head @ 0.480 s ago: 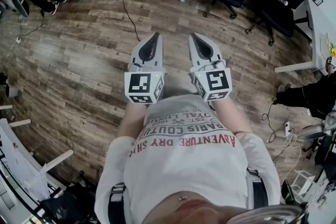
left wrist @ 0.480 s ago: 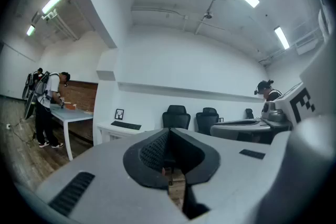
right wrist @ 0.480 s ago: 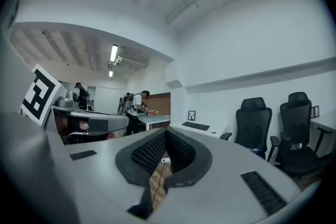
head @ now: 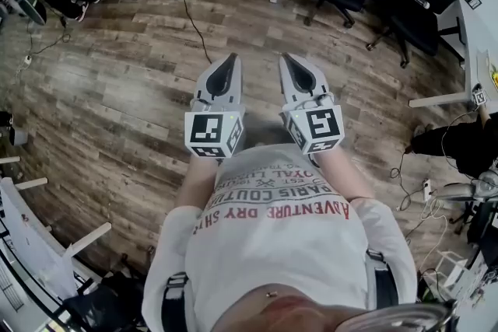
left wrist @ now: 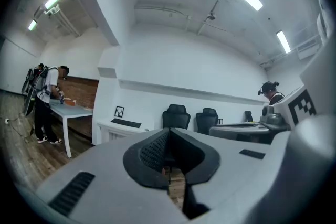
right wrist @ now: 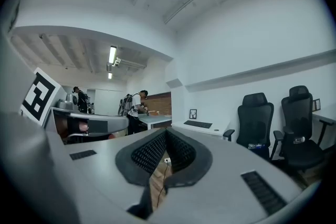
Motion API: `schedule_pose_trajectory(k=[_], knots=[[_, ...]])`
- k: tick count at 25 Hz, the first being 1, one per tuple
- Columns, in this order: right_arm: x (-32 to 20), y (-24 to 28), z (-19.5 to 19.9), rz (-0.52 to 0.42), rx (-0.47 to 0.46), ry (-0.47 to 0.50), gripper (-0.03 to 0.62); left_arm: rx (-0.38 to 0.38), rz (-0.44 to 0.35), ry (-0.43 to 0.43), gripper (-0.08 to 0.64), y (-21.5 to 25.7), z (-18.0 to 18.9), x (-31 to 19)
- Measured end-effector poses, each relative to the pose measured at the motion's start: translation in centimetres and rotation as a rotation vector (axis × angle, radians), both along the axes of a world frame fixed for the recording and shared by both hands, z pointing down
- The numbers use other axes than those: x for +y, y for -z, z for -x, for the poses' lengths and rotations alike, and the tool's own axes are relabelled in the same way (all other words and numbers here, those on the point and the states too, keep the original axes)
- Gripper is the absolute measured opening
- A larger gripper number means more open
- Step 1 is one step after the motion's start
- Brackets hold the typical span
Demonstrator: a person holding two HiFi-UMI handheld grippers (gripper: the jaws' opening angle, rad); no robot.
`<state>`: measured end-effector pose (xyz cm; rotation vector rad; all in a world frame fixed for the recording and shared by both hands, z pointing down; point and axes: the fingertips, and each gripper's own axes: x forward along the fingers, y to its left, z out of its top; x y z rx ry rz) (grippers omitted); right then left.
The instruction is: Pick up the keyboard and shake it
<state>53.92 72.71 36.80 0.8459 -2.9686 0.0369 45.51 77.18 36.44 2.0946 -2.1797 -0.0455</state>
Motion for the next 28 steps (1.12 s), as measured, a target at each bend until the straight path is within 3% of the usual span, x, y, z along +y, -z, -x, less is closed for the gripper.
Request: schedule_pose_trajectory(k=[6,13,22,28], knots=[[-2.4,-2.4,1.4,-0.006,0.075,0.028,0.025,0.038,0.019,0.026,0.026,-1.7,1.3,-2.3],[-10.9,-3.9,5.5,0.043,0.070,0.074,0.025,0.029,0.059,0.109,0.026,-3.1,5.5,-9.0],[-27.0,-2.6,12.0,0.066,0.067,0.155,0.025,0.036,0.051,0.220,0.026,-1.1,12.8,-23.8],[-35.8,-3.3,15.3,0.081,0.081,0.230,0.025,0.049,0.050,0.274,0.026,-1.1,15.7,-32.5]])
